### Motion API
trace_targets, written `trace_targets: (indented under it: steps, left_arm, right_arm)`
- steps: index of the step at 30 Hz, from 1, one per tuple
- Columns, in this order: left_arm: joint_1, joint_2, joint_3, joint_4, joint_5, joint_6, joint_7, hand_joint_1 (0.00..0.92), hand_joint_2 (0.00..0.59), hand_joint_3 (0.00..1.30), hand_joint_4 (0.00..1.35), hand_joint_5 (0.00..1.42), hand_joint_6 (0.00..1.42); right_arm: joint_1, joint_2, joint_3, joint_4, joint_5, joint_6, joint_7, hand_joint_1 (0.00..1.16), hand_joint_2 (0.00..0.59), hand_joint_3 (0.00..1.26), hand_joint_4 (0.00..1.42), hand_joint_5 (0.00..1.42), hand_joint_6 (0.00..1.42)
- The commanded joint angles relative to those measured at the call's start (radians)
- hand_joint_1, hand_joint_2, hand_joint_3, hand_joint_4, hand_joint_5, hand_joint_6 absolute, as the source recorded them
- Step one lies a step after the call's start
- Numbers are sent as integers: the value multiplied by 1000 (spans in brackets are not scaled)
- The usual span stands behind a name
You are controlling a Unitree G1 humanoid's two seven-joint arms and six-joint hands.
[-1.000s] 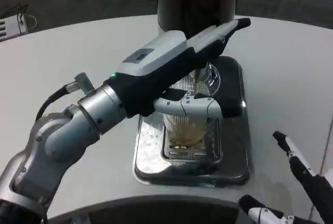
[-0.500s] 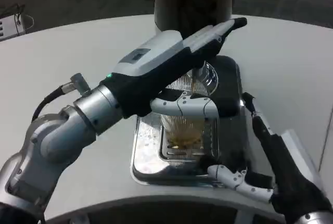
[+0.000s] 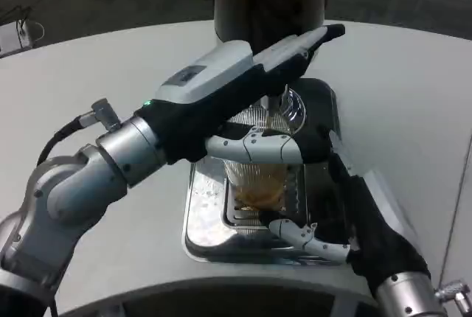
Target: Grasp the cup under the faucet to collect the drink, then remove the cup.
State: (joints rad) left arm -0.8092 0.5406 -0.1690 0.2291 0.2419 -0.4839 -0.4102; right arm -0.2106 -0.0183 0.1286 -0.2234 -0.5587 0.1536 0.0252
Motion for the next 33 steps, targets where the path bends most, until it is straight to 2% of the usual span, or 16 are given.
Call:
trace_targets:
  steps: [1,9,18,27,33]
  left_arm:
    - [18,29,2,47,25,42,-30,0,42,0,0,0,105]
    - [8,35,12,53,19,43,-30,0,31,0,0,0,105]
    - [16,31,30,42,-7,47,-25,0,27,0,0,0,106]
    - [40,17,86,37,-67,25,7,0,29,0,0,4,129]
    - [77,3,144,36,-106,-47,41,0,41,33,0,79,183]
  right_arm:
    - [-35,1,8,62,21,0,-41,786,207,0,0,0,0]
    - [-83,6,23,135,58,-9,-80,789,207,0,0,0,0]
    - [-128,6,32,177,96,-6,-85,785,204,0,0,0,0]
    - [-170,7,38,199,121,1,-82,781,203,0,0,0,0]
    - [-181,3,42,201,134,4,-84,781,203,0,0,0,0]
